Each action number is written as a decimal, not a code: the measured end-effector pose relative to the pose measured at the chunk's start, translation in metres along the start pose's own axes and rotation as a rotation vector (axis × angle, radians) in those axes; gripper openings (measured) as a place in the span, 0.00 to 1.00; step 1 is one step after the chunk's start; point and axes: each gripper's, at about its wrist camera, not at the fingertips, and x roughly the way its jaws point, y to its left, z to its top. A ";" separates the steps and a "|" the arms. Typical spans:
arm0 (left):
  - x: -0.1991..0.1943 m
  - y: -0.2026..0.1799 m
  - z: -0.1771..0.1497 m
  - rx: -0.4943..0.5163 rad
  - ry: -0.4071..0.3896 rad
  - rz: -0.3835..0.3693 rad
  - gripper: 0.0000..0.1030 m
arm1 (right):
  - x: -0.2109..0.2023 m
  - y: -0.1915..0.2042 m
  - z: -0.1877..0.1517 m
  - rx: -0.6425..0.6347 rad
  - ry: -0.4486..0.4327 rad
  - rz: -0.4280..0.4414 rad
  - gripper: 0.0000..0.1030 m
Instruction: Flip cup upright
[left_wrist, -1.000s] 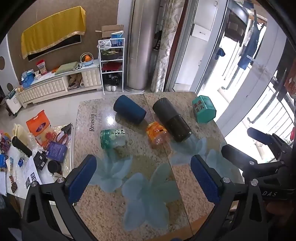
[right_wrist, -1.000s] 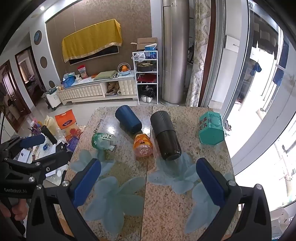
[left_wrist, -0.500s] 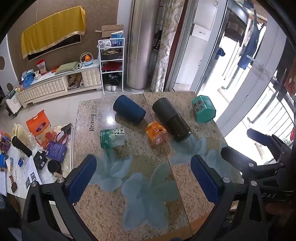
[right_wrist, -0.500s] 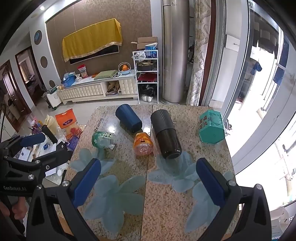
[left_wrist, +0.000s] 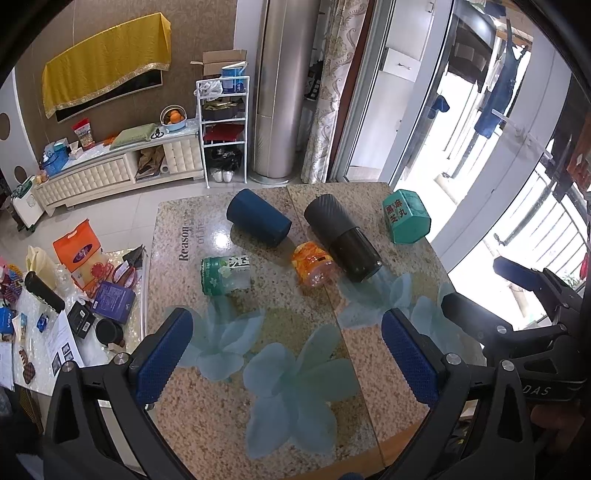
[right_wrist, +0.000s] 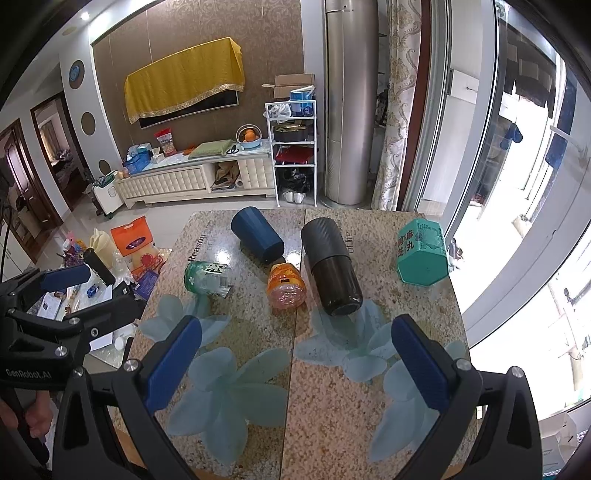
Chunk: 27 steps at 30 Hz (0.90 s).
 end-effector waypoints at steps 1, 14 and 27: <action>0.000 0.000 -0.001 0.001 0.000 0.001 1.00 | 0.000 0.000 0.000 0.000 0.000 0.000 1.00; -0.003 0.002 -0.001 0.002 0.013 -0.003 1.00 | -0.002 0.002 -0.002 -0.003 0.006 -0.006 1.00; -0.001 0.006 0.003 0.006 0.022 -0.054 1.00 | 0.002 0.003 -0.003 0.005 0.016 0.000 1.00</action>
